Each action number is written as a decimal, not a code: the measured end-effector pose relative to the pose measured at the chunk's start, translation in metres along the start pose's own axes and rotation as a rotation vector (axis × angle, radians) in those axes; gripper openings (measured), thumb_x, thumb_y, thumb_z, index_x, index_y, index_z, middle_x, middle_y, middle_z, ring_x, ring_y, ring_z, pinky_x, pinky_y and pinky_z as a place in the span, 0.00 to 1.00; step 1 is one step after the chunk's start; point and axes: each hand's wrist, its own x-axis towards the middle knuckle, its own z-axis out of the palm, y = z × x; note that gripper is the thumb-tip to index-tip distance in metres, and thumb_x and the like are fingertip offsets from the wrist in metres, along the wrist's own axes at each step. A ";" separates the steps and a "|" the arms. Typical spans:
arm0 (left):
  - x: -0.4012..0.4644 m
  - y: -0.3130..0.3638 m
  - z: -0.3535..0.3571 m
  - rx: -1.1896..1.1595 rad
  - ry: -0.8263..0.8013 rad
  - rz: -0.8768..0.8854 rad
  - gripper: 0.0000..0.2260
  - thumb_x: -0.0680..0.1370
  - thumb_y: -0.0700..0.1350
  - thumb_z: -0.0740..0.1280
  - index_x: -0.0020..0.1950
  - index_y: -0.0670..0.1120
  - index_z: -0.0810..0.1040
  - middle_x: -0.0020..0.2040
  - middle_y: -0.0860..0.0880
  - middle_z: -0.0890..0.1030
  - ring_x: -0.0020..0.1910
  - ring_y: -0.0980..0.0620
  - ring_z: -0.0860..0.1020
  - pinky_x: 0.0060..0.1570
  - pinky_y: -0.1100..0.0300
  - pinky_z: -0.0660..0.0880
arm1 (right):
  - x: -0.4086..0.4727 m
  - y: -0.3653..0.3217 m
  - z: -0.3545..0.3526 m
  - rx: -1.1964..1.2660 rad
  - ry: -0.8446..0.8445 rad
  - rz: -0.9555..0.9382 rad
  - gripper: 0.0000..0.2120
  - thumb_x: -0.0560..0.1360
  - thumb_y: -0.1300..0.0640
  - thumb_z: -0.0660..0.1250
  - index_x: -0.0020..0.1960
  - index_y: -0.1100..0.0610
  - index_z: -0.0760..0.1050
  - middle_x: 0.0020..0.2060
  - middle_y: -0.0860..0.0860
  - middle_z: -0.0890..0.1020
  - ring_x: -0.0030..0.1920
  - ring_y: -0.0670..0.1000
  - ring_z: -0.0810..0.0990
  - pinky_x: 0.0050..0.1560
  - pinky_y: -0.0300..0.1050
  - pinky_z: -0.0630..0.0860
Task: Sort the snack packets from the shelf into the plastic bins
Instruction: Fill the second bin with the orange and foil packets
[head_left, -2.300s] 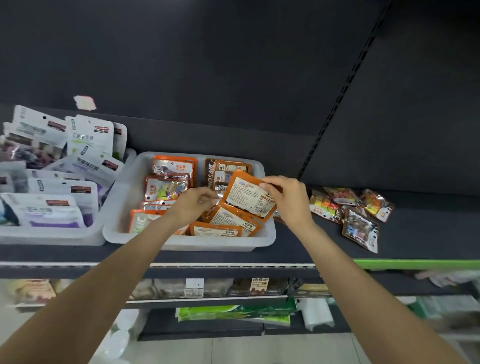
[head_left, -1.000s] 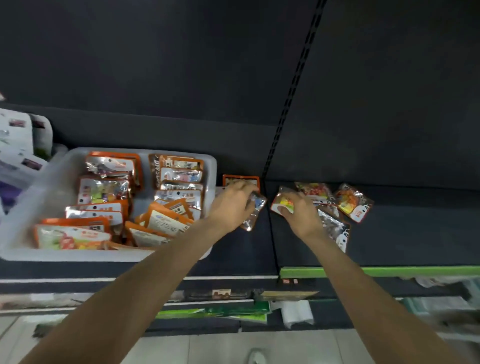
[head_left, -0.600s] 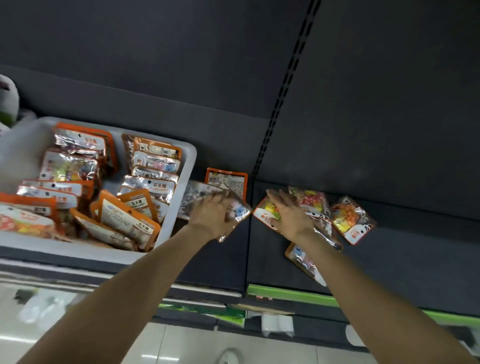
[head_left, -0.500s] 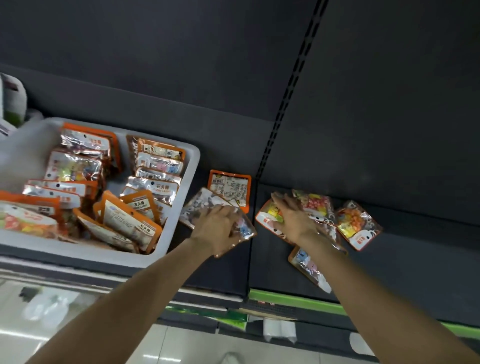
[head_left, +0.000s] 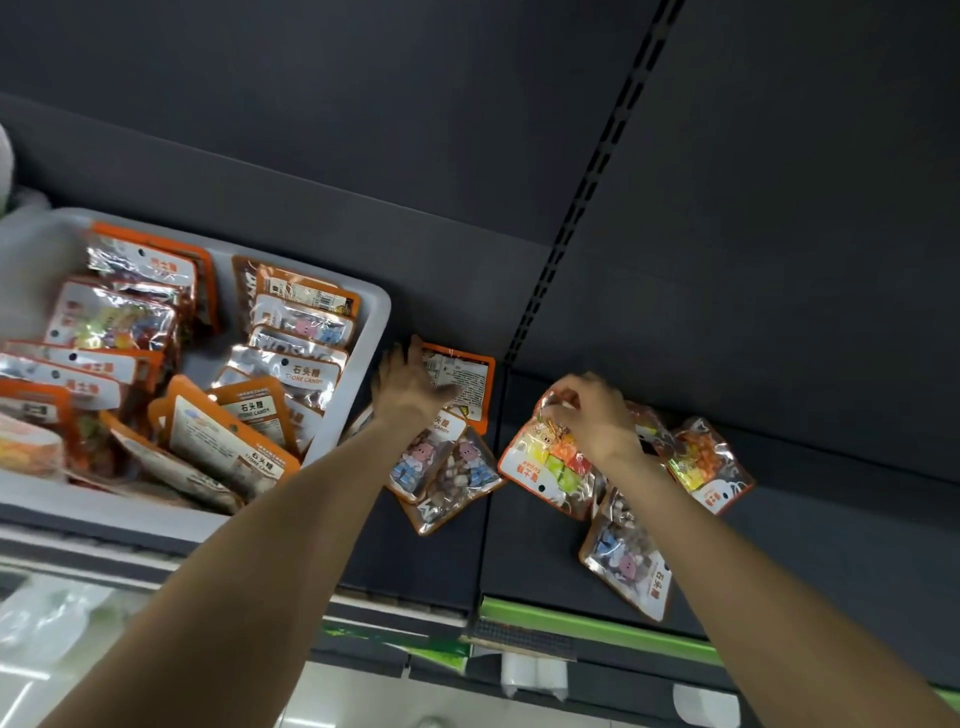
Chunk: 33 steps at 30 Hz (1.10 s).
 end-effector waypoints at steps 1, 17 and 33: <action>0.002 0.002 -0.001 -0.029 0.012 0.003 0.42 0.74 0.56 0.70 0.78 0.46 0.49 0.77 0.43 0.55 0.76 0.43 0.52 0.73 0.47 0.54 | -0.002 0.000 -0.003 0.024 0.038 -0.002 0.08 0.75 0.57 0.69 0.53 0.57 0.78 0.51 0.54 0.77 0.51 0.53 0.78 0.49 0.45 0.73; -0.041 0.040 -0.048 -0.466 0.260 0.326 0.01 0.76 0.42 0.69 0.45 0.45 0.80 0.43 0.50 0.82 0.44 0.54 0.79 0.46 0.61 0.73 | -0.039 -0.020 -0.042 0.205 0.432 0.014 0.08 0.77 0.53 0.65 0.41 0.52 0.71 0.34 0.48 0.78 0.37 0.52 0.78 0.39 0.48 0.73; -0.081 -0.079 -0.242 -0.659 0.604 0.376 0.02 0.77 0.39 0.67 0.44 0.46 0.77 0.39 0.55 0.80 0.40 0.61 0.78 0.42 0.70 0.74 | -0.061 -0.210 -0.022 0.377 0.590 -0.193 0.05 0.77 0.58 0.65 0.43 0.57 0.75 0.38 0.50 0.79 0.40 0.52 0.78 0.40 0.50 0.72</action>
